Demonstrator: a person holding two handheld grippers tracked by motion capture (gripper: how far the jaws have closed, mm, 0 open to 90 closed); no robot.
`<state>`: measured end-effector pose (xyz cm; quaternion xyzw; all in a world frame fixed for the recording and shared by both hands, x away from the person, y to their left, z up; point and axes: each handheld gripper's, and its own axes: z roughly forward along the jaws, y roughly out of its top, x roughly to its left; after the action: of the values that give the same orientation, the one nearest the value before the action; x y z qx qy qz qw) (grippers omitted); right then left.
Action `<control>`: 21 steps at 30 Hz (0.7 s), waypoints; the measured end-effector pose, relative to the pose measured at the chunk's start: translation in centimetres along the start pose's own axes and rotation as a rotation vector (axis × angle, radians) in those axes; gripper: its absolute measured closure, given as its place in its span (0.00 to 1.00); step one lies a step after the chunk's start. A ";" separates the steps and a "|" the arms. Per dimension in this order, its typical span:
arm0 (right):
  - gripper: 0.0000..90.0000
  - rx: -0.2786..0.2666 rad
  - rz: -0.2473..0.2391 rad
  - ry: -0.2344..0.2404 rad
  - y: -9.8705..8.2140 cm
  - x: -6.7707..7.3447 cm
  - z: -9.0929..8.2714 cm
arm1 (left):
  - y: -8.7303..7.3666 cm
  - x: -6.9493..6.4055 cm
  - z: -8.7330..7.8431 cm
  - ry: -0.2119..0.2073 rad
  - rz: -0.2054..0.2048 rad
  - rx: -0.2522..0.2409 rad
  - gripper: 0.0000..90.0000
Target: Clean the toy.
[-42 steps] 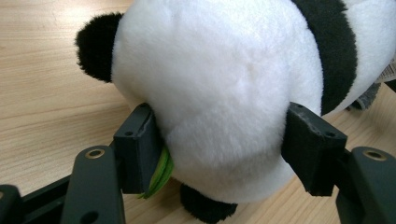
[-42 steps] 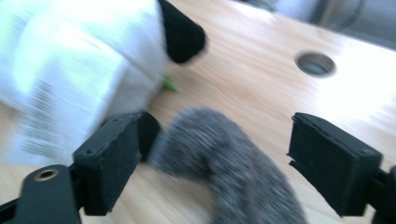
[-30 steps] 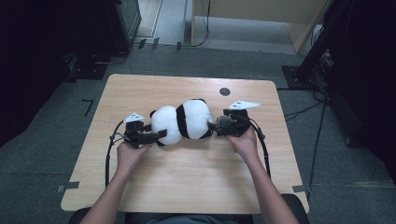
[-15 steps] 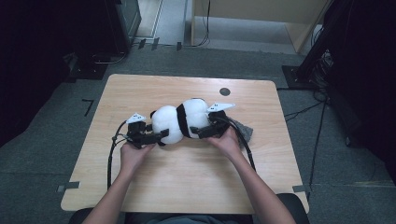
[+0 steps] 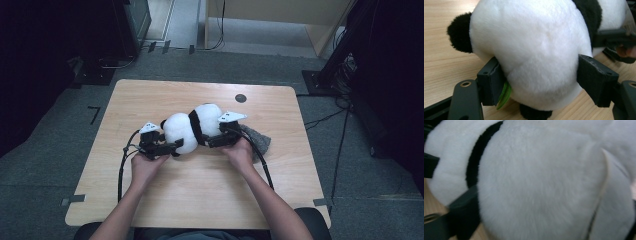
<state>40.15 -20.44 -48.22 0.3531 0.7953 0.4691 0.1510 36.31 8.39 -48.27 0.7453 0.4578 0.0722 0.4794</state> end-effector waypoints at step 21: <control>0.43 0.053 0.056 0.210 1.7 -3.7 -4.6 | 0.7 2.8 -3.4 -0.124 0.183 -0.056 0.28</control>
<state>40.78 -25.47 -44.73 0.3280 0.8087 0.4863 0.0444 36.45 12.60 -46.84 0.7733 0.3551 0.0820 0.5188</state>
